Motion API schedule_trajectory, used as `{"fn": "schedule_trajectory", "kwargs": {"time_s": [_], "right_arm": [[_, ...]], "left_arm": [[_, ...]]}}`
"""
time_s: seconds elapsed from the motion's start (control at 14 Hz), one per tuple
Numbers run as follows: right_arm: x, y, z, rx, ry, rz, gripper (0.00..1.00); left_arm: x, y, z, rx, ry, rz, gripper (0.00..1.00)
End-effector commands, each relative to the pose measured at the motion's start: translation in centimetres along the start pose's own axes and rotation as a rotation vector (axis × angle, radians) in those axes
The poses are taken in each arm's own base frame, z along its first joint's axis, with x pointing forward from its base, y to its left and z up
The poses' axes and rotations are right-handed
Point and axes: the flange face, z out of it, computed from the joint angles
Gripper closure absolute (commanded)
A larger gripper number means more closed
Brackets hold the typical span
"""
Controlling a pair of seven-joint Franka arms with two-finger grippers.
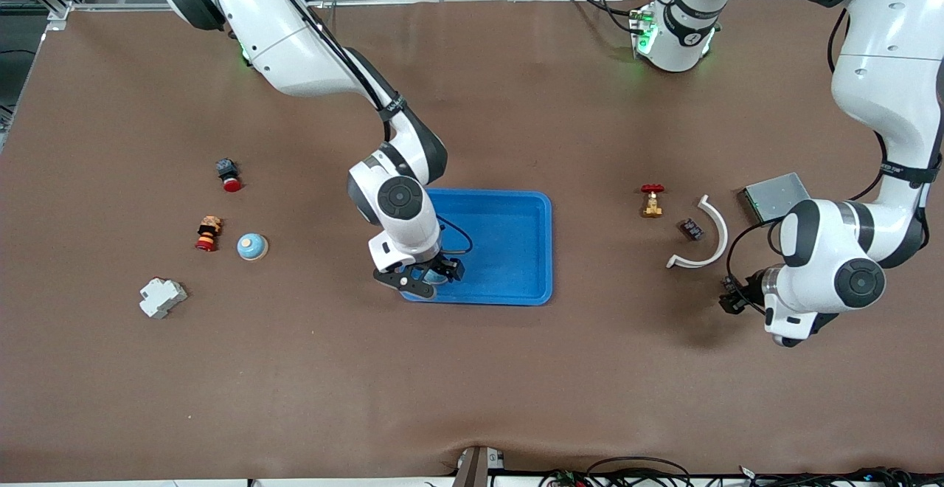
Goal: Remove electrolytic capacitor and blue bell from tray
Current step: 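Place the capacitor by the arc while the right gripper reaches the bell, then grasp and lift the second bell with the right gripper while the left withdraws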
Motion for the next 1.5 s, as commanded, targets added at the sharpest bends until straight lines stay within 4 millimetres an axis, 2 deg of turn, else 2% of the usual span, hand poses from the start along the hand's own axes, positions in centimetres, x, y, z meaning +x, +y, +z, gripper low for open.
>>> {"fn": "schedule_trajectory", "kwargs": {"time_s": [0.0,0.21,0.36,0.43,0.5,0.57,0.64,0.72,0.86,1.0,1.07,1.22,1.43], "right_arm": [[0.0,-0.9,0.3,-0.012,0.027,0.004,0.00],[-0.8,-1.4,0.3,-0.015,0.024,-0.008,0.00],[-0.8,-1.4,0.3,-0.017,0.024,-0.014,0.29],[-0.9,-1.4,0.3,-0.018,0.026,-0.022,0.42],[-1.1,-1.5,0.3,-0.022,0.033,-0.033,0.52],[-1.0,-1.5,0.3,-0.023,0.036,-0.036,0.58],[-1.0,-1.4,0.3,-0.025,0.035,-0.036,0.96],[-1.1,-1.5,0.3,-0.024,0.034,-0.035,1.00],[-0.9,-1.5,-0.2,-0.019,0.032,-0.031,1.00],[0.2,-0.9,-2.0,-0.035,0.018,-0.024,1.00],[0.2,-0.6,-2.6,-0.082,-0.014,-0.063,1.00],[2.1,-0.1,-4.9,-0.118,-0.045,-0.147,1.00],[5.6,2.5,-7.9,-0.124,-0.058,-0.267,1.00]], "left_arm": [[-1.2,-0.1,-6.3,0.032,0.046,0.021,0.00],[-2.6,0.5,-11.9,0.013,0.088,0.080,0.00],[-2.8,0.3,-14.6,0.002,0.120,0.097,0.00],[-3.1,0.4,-15.3,0.004,0.123,0.101,0.00],[-3.5,0.6,-15.5,0.008,0.116,0.108,0.00],[-4.2,1.3,-15.8,0.013,0.104,0.131,0.00],[-4.6,1.2,-17.5,0.011,0.115,0.131,0.00],[-5.1,1.1,-18.5,0.021,0.111,0.141,0.00],[-6.8,1.3,-21.7,0.026,0.124,0.169,0.00],[-8.9,1.3,-25.1,0.037,0.137,0.222,0.00],[-9.8,1.1,-26.6,0.039,0.146,0.237,0.00],[-11.1,0.4,-29.0,0.030,0.148,0.281,0.00],[-11.7,-2.1,-31.4,0.010,0.125,0.304,0.00]]}}
